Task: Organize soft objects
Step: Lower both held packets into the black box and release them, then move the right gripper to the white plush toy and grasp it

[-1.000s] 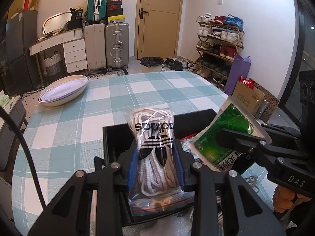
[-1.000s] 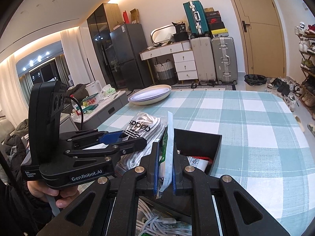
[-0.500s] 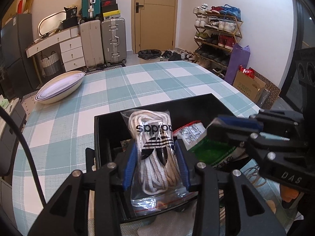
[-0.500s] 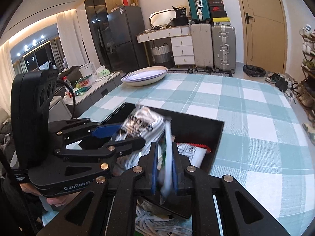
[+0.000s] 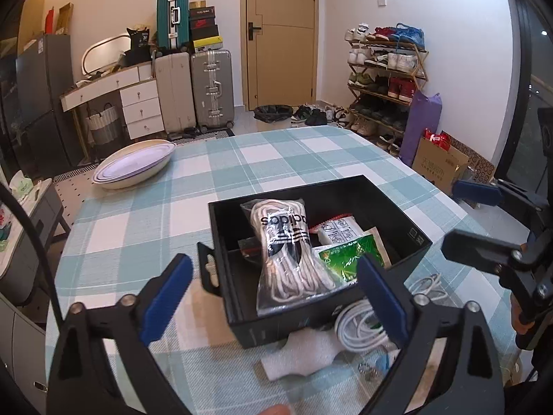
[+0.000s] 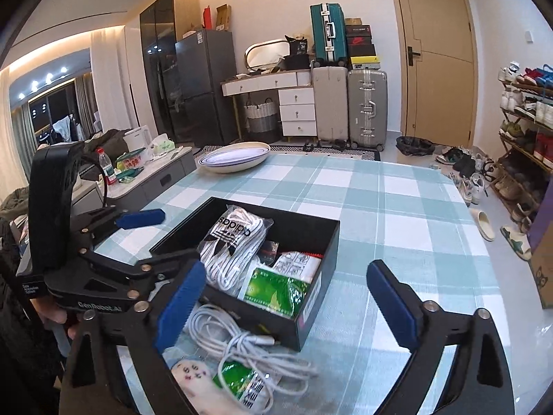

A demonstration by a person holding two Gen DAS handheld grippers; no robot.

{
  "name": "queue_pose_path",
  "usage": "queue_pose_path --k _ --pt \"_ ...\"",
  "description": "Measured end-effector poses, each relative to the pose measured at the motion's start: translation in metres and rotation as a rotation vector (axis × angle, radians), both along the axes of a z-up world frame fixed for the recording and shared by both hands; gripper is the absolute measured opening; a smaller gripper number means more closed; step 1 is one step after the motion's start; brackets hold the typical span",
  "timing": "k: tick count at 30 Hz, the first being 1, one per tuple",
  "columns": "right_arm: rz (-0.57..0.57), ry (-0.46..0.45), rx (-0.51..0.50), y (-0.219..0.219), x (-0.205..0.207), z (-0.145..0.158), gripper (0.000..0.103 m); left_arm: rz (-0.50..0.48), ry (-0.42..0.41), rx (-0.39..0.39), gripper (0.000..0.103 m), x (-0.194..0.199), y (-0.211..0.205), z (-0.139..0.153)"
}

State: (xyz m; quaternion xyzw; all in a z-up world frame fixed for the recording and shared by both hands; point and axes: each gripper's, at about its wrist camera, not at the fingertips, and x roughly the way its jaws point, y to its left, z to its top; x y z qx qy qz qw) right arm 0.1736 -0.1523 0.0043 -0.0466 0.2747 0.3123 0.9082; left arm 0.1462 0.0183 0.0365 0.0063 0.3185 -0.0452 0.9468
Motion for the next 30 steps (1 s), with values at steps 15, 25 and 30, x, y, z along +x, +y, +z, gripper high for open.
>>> queue_pose_path --k 15,25,30 --pt "-0.035 0.072 -0.049 -0.003 -0.051 -0.022 0.102 0.072 -0.020 -0.001 0.103 -0.052 0.010 -0.002" --pt "-0.010 0.168 -0.093 -0.001 -0.052 -0.045 0.102 0.074 0.001 0.010 0.103 -0.057 0.010 -0.010" --pt "0.012 0.208 -0.116 0.006 -0.049 -0.056 0.102 0.072 0.018 0.014 0.103 -0.055 0.008 -0.015"
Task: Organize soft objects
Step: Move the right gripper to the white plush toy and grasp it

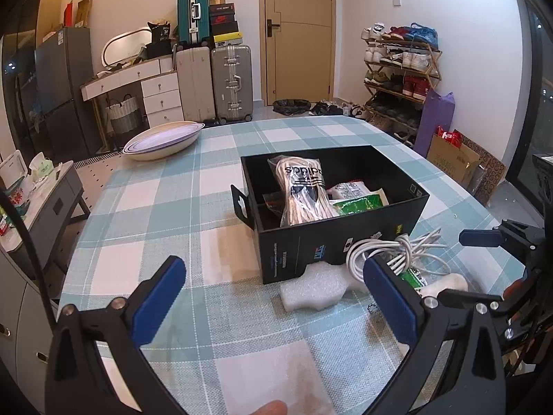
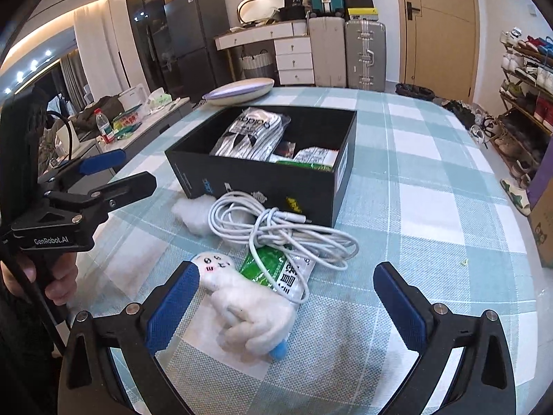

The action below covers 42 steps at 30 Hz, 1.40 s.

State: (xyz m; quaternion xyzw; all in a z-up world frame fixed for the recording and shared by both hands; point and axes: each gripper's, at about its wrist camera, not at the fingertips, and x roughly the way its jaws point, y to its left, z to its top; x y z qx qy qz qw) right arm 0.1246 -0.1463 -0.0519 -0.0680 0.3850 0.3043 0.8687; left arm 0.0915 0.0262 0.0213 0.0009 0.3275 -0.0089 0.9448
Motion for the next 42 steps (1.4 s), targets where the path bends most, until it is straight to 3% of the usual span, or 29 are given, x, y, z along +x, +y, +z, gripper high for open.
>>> queue_pose_path --k 19,35,42 --pt "0.023 0.062 -0.082 -0.001 -0.001 -0.011 0.101 -0.010 0.023 0.008 0.103 0.004 -0.002 -0.006" --pt "0.094 0.079 -0.109 0.009 -0.016 -0.007 0.056 -0.015 0.030 0.011 0.103 0.005 -0.003 -0.010" --pt "0.097 0.079 -0.142 0.002 -0.015 -0.008 0.048 -0.015 0.033 0.011 0.103 0.005 -0.003 -0.010"
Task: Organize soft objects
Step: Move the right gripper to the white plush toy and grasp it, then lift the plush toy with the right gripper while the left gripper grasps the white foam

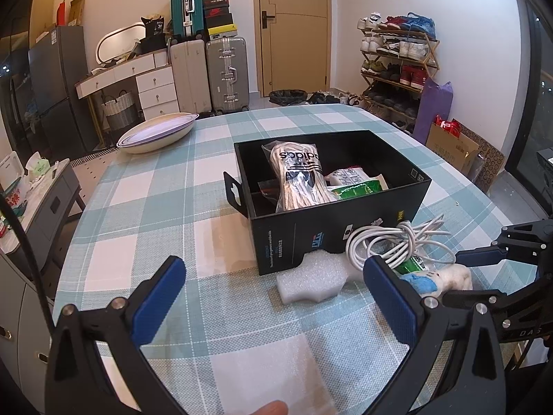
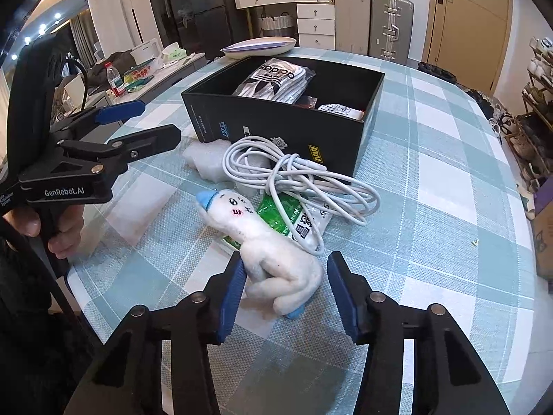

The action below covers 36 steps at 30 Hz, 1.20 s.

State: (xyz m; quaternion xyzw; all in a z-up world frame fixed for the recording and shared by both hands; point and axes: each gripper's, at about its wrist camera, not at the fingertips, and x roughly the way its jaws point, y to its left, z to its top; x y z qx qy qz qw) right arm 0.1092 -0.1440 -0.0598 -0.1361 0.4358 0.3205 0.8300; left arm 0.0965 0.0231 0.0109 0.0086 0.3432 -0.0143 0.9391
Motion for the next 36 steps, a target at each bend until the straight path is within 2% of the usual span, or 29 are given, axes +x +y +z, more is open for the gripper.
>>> queue_pose_path --k 2,8,20,30,36 --pt "0.011 0.001 -0.007 -0.001 0.000 -0.001 0.045 0.000 0.001 -0.001 0.103 0.000 0.000 -0.001" --pt "0.026 0.033 -0.001 0.001 0.001 -0.010 0.045 -0.002 0.002 0.000 0.103 0.000 0.000 -0.001" --pt "0.086 -0.060 0.018 0.000 -0.016 0.011 0.040 0.000 0.006 -0.004 0.103 -0.001 0.001 -0.004" --pt "0.052 -0.193 0.122 -0.009 -0.021 0.037 0.040 0.003 0.024 -0.012 0.103 -0.001 0.003 -0.008" --pt "-0.055 -0.283 0.245 -0.030 -0.017 0.059 0.040 -0.003 0.023 -0.012 0.103 -0.003 0.001 -0.006"
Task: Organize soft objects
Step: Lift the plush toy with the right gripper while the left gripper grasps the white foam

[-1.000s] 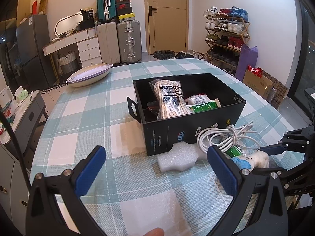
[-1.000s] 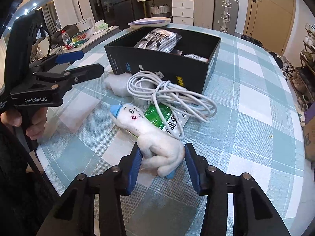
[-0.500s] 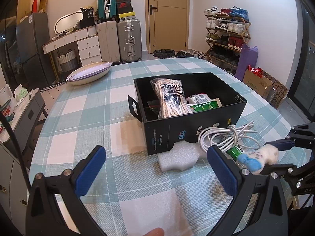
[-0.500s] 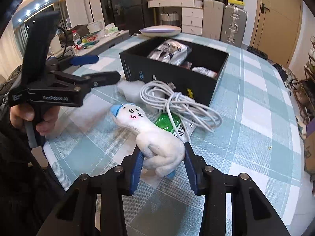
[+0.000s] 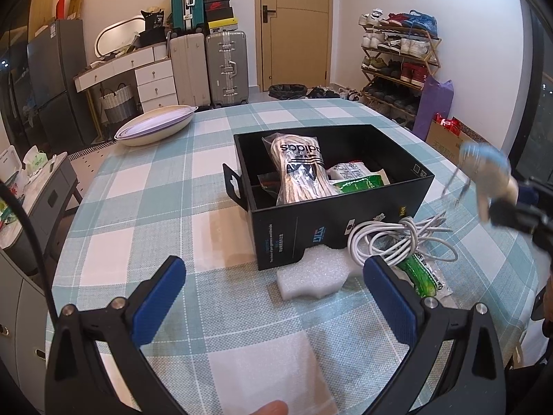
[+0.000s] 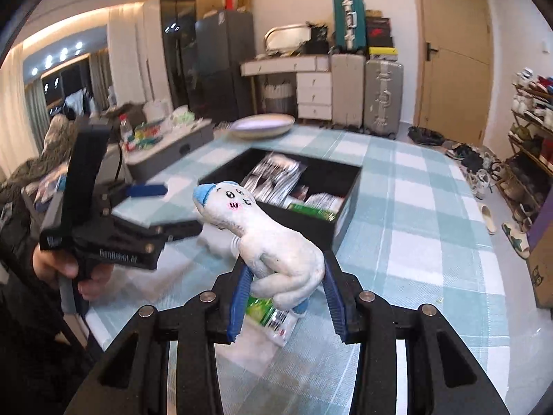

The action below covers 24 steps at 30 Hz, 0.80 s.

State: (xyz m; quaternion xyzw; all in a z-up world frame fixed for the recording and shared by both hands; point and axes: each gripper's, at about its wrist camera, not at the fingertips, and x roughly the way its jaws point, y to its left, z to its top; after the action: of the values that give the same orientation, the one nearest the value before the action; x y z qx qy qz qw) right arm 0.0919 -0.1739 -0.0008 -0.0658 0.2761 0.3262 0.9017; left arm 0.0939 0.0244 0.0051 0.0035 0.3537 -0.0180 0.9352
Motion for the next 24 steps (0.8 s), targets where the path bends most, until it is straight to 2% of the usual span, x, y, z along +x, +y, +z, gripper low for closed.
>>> queue_pose_path --k 4,8,14,24 --pt "-0.086 -0.028 0.068 -0.015 0.006 0.011 0.040 -0.004 0.014 -0.002 0.103 0.001 -0.003 -0.002" --pt "-0.138 -0.025 0.077 -0.020 0.014 0.011 0.040 -0.036 0.054 0.004 0.103 0.005 -0.012 -0.010" --pt "-0.144 -0.001 0.089 -0.023 0.019 0.007 0.040 -0.024 0.097 0.067 0.103 0.012 -0.018 -0.023" --pt "-0.134 0.016 0.084 -0.022 0.024 0.002 0.040 -0.029 0.151 0.026 0.094 0.024 -0.011 -0.031"
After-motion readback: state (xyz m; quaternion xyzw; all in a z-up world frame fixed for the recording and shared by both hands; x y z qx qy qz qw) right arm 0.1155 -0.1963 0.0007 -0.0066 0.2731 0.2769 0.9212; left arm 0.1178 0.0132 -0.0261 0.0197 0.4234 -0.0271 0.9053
